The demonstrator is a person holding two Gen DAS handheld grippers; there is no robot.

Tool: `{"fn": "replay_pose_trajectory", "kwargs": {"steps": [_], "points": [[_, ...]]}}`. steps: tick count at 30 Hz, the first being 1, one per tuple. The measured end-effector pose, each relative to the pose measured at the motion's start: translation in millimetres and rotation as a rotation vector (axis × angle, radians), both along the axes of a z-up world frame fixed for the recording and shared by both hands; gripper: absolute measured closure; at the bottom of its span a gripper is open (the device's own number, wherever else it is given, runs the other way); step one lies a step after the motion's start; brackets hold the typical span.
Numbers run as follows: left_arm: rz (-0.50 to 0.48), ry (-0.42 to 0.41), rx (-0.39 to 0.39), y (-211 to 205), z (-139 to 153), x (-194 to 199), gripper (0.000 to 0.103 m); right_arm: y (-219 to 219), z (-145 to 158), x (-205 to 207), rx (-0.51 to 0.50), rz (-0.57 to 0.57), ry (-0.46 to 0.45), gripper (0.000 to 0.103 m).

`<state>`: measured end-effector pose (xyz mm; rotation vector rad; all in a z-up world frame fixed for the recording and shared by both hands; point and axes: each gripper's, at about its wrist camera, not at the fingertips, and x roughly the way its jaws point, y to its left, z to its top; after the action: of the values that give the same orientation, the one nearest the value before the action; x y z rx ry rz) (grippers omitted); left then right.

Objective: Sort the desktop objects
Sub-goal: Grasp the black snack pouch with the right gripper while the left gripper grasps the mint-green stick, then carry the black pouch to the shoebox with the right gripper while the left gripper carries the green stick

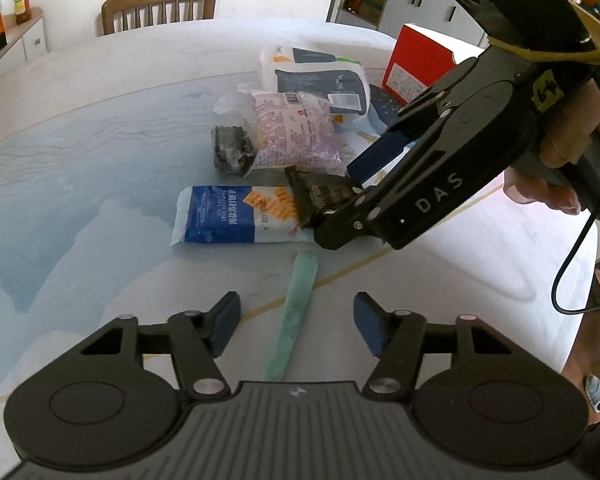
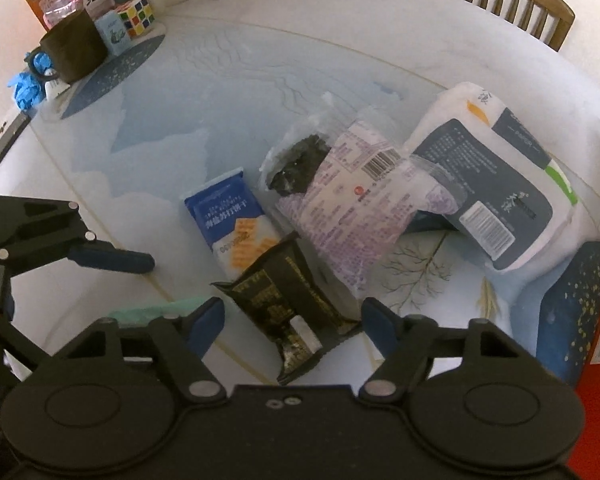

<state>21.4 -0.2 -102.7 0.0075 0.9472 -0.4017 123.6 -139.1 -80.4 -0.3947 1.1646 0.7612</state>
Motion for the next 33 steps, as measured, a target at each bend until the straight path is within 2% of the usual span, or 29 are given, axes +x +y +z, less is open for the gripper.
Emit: {"fn": "replay_pose_trajectory", "kwargs": {"steps": [6,9,10,12,16,18,33], "points": [[-0.025,-0.025,0.04,-8,-1,-3,0.055,-2,0,-3,-0.01,0.002,-0.001,0.045],[-0.04,-0.036,0.062,-12,-1,-4,0.065,0,0,-3,-0.015,-0.002,0.0,0.049],[-0.043,-0.04,0.07,-14,-1,-4,0.071,0,0,-3,-0.015,-0.004,0.001,0.05],[-0.057,-0.046,0.08,-16,-2,-5,0.073,-1,1,-4,-0.013,-0.011,0.006,0.052],[-0.052,-0.054,0.101,-17,-3,-4,0.087,-5,1,-6,-0.004,-0.019,0.021,0.055],[-0.038,-0.05,0.09,-14,-3,-3,0.09,-6,1,-8,0.001,-0.017,0.028,0.056],[0.027,-0.035,0.026,1,0,-5,0.093,-15,12,-21,0.033,-0.014,0.051,0.057]]}}
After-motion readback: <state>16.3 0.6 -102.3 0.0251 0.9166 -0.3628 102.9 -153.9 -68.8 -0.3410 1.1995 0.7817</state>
